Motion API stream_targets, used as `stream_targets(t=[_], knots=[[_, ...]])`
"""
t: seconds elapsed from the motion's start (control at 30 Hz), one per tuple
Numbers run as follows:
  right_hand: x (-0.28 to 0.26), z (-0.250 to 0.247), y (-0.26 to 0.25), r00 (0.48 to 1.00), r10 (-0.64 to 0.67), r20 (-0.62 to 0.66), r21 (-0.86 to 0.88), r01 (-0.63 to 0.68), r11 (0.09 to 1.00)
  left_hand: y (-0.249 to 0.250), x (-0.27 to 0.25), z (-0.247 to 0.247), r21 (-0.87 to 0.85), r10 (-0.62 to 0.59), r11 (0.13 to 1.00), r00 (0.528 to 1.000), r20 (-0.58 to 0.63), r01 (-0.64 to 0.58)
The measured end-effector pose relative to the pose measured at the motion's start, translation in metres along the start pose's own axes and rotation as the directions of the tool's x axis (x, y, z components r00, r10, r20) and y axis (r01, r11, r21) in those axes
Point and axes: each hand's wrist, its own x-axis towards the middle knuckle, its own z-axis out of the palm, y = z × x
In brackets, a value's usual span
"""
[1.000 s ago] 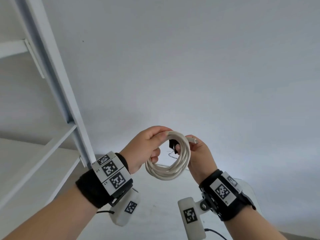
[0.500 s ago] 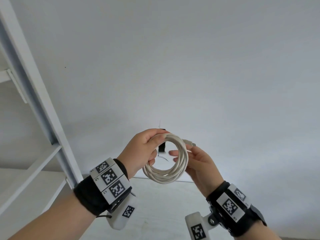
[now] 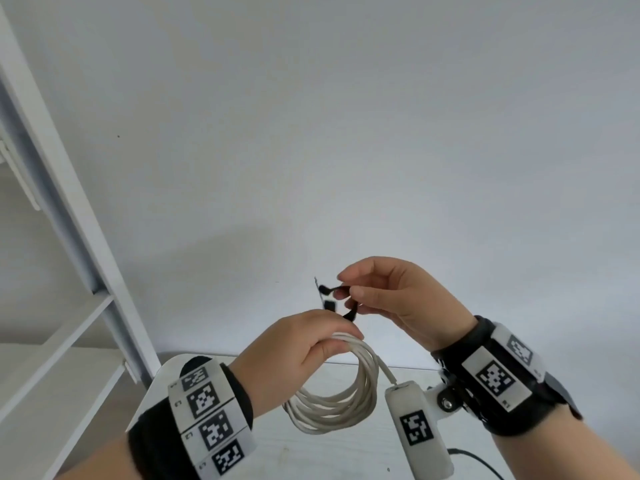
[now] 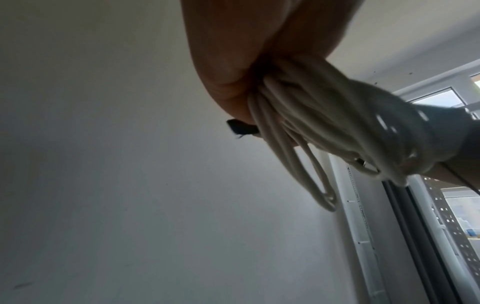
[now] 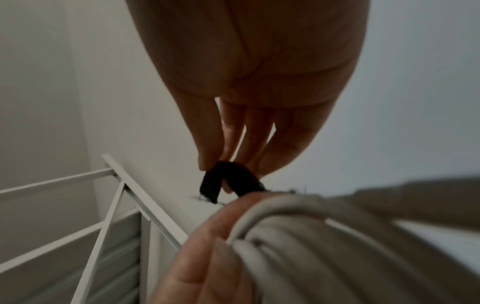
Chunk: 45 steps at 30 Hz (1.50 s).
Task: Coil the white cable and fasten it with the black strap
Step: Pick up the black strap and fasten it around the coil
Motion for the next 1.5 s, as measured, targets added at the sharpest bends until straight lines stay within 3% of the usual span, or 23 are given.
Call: stream_targets(t=[0.13, 0.33, 0.57, 0.83, 1.0, 1.27, 1.4, 1.5], knots=[[0.002, 0.005, -0.004, 0.995, -0.099, -0.023, -0.038, 0.098, 0.994, -0.002, -0.002, -0.001, -0.025, -0.030, 0.999, 1.000, -0.007, 0.030], [0.003, 0.010, -0.007, 0.986, -0.135, -0.094, -0.154, 0.120, 0.981, -0.001, -0.006, 0.000, -0.043, -0.049, 0.998, 0.999, -0.018, 0.048], [0.000, 0.010, -0.011, 0.998, -0.036, -0.042, -0.044, 0.034, 0.998, 0.002, -0.011, -0.002, -0.044, -0.081, 0.996, 0.996, -0.023, 0.080], [-0.002, 0.013, -0.016, 0.994, -0.109, 0.017, -0.024, 0.109, 0.994, 0.014, -0.013, -0.003, -0.124, -0.127, 0.984, 0.992, 0.011, 0.128], [0.002, 0.014, -0.015, 0.962, -0.207, -0.180, -0.140, 0.183, 0.973, 0.014, -0.015, -0.004, -0.148, -0.180, 0.972, 0.983, 0.023, 0.181], [0.006, 0.010, -0.010, 0.932, -0.229, -0.281, -0.370, 0.114, 0.922, 0.019, -0.015, -0.011, -0.097, -0.189, 0.977, 0.982, 0.022, 0.190], [0.006, 0.003, -0.002, 0.914, -0.265, -0.308, -0.515, 0.074, 0.854, 0.016, -0.018, -0.014, -0.108, -0.216, 0.970, 0.976, 0.012, 0.216], [0.007, 0.002, 0.003, 0.929, -0.226, -0.292, -0.544, 0.033, 0.838, 0.015, -0.018, -0.012, -0.084, -0.199, 0.976, 0.980, 0.003, 0.199]])
